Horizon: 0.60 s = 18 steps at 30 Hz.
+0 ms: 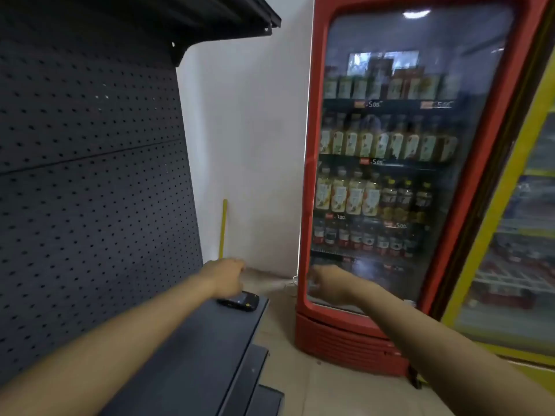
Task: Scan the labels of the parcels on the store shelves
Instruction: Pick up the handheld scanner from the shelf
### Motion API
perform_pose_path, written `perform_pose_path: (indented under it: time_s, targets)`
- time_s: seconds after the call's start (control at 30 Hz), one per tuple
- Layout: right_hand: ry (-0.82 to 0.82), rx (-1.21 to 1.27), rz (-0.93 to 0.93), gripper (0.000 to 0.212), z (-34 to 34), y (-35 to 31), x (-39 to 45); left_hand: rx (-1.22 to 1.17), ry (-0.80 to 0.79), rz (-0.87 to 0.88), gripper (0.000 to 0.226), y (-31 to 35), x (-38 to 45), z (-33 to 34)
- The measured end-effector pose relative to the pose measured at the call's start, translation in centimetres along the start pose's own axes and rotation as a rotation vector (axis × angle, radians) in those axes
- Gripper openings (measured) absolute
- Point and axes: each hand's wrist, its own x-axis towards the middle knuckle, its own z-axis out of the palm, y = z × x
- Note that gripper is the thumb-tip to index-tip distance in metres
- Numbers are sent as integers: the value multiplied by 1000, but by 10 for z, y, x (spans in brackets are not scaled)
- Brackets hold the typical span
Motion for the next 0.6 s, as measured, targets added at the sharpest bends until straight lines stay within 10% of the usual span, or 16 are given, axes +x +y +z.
perform_pose_path:
  time_s: [0.6]
  targets:
    - [-221, -37, -131, 49, 37, -3, 230, -71, -147, -204, 53, -77, 160, 38]
